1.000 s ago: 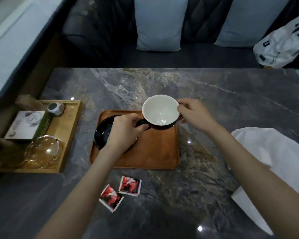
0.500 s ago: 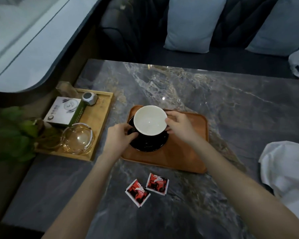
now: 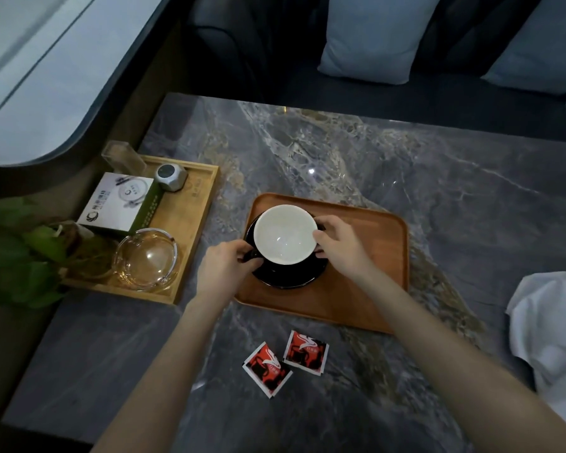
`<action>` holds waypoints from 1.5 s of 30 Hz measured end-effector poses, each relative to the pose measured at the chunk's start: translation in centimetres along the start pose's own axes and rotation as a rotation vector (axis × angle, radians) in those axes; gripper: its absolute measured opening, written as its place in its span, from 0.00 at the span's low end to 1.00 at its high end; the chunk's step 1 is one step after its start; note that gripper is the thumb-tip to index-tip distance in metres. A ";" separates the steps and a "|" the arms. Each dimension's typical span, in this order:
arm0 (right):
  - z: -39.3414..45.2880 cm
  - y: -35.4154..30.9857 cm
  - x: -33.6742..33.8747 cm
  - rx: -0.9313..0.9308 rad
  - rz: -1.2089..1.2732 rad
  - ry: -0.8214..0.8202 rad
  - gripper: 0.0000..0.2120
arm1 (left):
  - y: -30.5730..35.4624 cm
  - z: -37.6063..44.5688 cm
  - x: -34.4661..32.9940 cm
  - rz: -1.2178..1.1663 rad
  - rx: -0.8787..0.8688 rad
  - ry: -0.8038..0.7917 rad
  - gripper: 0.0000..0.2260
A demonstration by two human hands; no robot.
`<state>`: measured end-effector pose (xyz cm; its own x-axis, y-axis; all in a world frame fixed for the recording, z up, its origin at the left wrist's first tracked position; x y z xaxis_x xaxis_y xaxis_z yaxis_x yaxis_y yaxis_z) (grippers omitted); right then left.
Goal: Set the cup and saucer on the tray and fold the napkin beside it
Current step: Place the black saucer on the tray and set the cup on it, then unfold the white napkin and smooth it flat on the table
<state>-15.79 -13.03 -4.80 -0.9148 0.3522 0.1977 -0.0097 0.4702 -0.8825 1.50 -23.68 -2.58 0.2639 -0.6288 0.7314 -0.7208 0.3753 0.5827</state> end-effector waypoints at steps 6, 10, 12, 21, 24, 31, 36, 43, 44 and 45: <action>-0.4 0.4 -0.2 0.007 0.048 0.005 0.04 | 0.1 -0.4 -0.2 0.027 0.007 -0.011 0.11; -0.9 0.0 0.1 0.024 -0.081 -0.020 0.07 | 1.0 -0.2 -0.2 0.148 0.003 -0.102 0.09; -1.4 -0.2 0.3 0.015 -0.169 -0.053 0.11 | 1.5 -0.2 -0.1 0.208 0.009 -0.149 0.10; -7.3 -2.2 5.2 0.097 -0.684 -0.117 0.09 | 8.8 -1.8 0.5 0.532 -0.034 -0.008 0.12; -10.6 -2.3 9.5 0.101 -0.768 -0.024 0.09 | 14.1 -2.7 -1.5 0.501 -0.173 0.001 0.12; -20.0 0.8 21.0 0.099 -0.774 0.281 0.10 | 26.0 -6.3 -9.5 0.344 -0.459 -0.030 0.11; -26.0 6.5 27.1 0.073 -0.651 0.534 0.19 | 30.6 -9.7 -17.7 0.168 -0.597 -0.101 0.09; -28.4 16.4 28.7 -0.158 -0.517 0.453 0.33 | 31.4 -11.6 -30.9 0.068 -0.538 -0.464 0.33; -28.3 17.5 28.3 -0.182 -0.476 0.401 0.34 | 31.2 -11.7 -32.4 0.067 -0.513 -0.507 0.35; -28.1 18.4 27.9 -0.195 -0.433 0.345 0.34 | 30.9 -11.8 -33.7 0.081 -0.495 -0.539 0.36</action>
<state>-30.11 28.23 -3.54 -0.6593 0.3226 0.6792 -0.2487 0.7589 -0.6019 -22.09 17.17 -5.09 -0.2217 -0.7856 0.5776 -0.3170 0.6183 0.7192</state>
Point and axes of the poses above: each hand's wrist, its own z-axis towards the middle knuckle, its own x-axis out of the back of the hand, y = z × x, the point moved 6 cm from there along z, towards the middle knuckle, and after that the axes turned 12 degrees about -y, right-handed, at the moved point
